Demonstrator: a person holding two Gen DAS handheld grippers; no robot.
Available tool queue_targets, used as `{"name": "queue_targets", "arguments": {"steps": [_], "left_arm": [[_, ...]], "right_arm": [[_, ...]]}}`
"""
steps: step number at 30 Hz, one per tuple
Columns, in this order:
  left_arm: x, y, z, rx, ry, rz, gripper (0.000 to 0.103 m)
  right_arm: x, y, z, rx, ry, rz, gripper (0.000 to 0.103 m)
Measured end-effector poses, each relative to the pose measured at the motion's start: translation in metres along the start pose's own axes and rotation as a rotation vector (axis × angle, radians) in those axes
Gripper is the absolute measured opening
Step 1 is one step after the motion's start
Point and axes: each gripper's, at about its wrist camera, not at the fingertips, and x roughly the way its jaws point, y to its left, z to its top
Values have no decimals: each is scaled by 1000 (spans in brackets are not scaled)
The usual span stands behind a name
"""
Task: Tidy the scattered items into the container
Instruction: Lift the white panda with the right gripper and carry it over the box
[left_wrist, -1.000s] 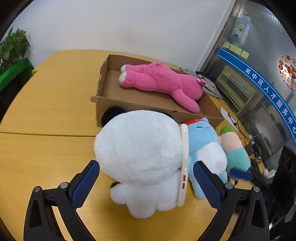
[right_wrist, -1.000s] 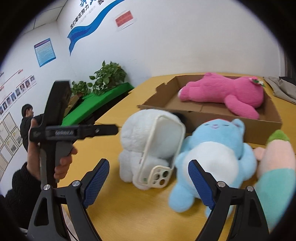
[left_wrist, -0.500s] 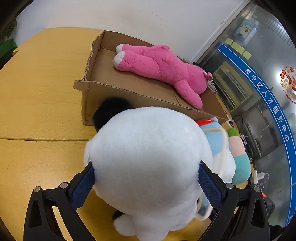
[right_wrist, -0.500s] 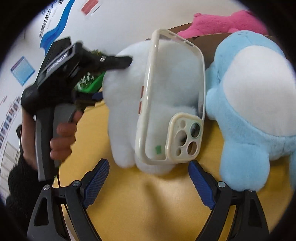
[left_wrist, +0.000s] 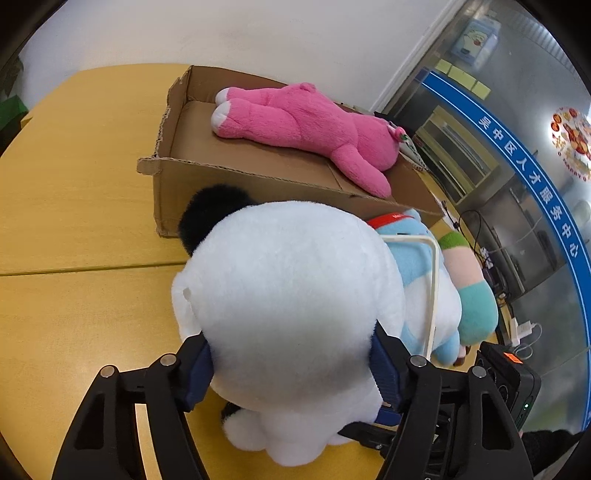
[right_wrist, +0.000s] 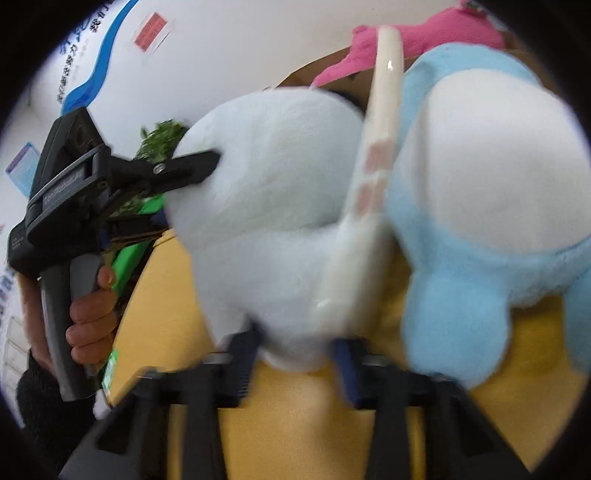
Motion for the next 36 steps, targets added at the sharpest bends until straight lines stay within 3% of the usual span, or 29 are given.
{"name": "queue_targets", "arguments": {"steps": [6,8,9,11,13,15,17,20,22,27,36], "left_arm": [[-22,-8,-31,-30,-4,22,76],[-26,-9,-38,-39,-11,23,78],[-25,-8,-39,-44,-15,32,83],[-23,-3,-35,-76,-24,29,91],[-22,4,-30,-118,-45,6,98],[-17,9,-23,-127,-53,12,97],[-11,8,-20,-103,-40,24,93],[-11,6,-21,-113,-33,-6,84],[-16,1,-24,-104,-33,-13,79],[-39,-22,-29,-48,-63,8,78],[-102,-62,-19,41,-212,13,77]], "right_arm": [[-18,8,-21,-41,86,50,29],[-22,6,-24,-32,97,64,44],[-23,5,-24,-27,95,70,46],[-23,8,-22,-25,93,90,62],[-23,14,-17,-43,85,91,66],[-24,19,-13,-72,79,80,63],[-23,21,-10,-101,80,56,41],[-28,18,-11,-102,82,39,34],[-38,19,-13,-114,73,25,33],[-61,34,-21,-159,70,30,31],[-128,74,-10,-287,-45,18,31]]}}
